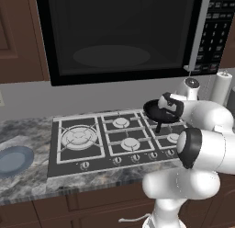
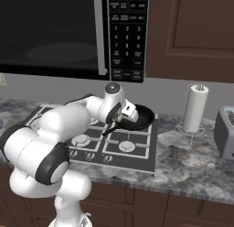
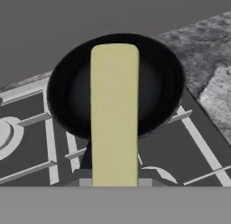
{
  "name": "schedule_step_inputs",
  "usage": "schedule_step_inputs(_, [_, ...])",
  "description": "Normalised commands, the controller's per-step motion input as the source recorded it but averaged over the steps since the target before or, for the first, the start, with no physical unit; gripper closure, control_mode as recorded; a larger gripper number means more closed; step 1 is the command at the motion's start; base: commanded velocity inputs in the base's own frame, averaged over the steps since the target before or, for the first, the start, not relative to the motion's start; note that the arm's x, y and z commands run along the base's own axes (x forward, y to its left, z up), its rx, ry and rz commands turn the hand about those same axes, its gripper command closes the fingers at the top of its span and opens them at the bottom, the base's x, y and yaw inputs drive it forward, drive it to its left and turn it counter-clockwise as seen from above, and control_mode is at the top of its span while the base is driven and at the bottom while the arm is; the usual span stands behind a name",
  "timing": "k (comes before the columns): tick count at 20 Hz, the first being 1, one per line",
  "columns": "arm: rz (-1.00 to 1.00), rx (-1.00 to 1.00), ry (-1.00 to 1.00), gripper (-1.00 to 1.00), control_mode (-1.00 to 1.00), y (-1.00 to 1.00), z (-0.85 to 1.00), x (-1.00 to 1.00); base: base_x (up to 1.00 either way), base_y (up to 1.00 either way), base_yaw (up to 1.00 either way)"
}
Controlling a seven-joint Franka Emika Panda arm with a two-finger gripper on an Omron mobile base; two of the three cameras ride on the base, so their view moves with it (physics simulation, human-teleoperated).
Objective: Pick up the butter stick and place it in the pan. Then turn on the burner for the pan.
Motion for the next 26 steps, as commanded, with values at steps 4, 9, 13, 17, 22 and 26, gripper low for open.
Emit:
schedule_step_inputs(4, [0.0,0.0,0.0,1.0,-1.0,0.0,-0.23,0.08,0.0,0.0,0.0])
schedule_step_inputs(9, [0.0,0.0,0.0,1.0,-1.0,0.0,-0.18,0.02,0.0,0.0,0.0])
schedule_step_inputs(13, [0.0,0.0,0.0,1.0,-1.0,0.0,-0.03,0.05,0.0,0.0,0.0])
schedule_step_inputs(17, [0.0,0.0,0.0,1.0,-1.0,0.0,0.0,0.11,0.0,0.0,0.0])
schedule_step_inputs(22, [0.0,0.0,0.0,1.0,-1.0,0.0,0.0,0.24,0.0,0.0,0.0])
schedule_step_inputs(26, [0.0,0.0,0.0,1.0,-1.0,0.0,-0.06,0.22,0.0,0.0,0.0])
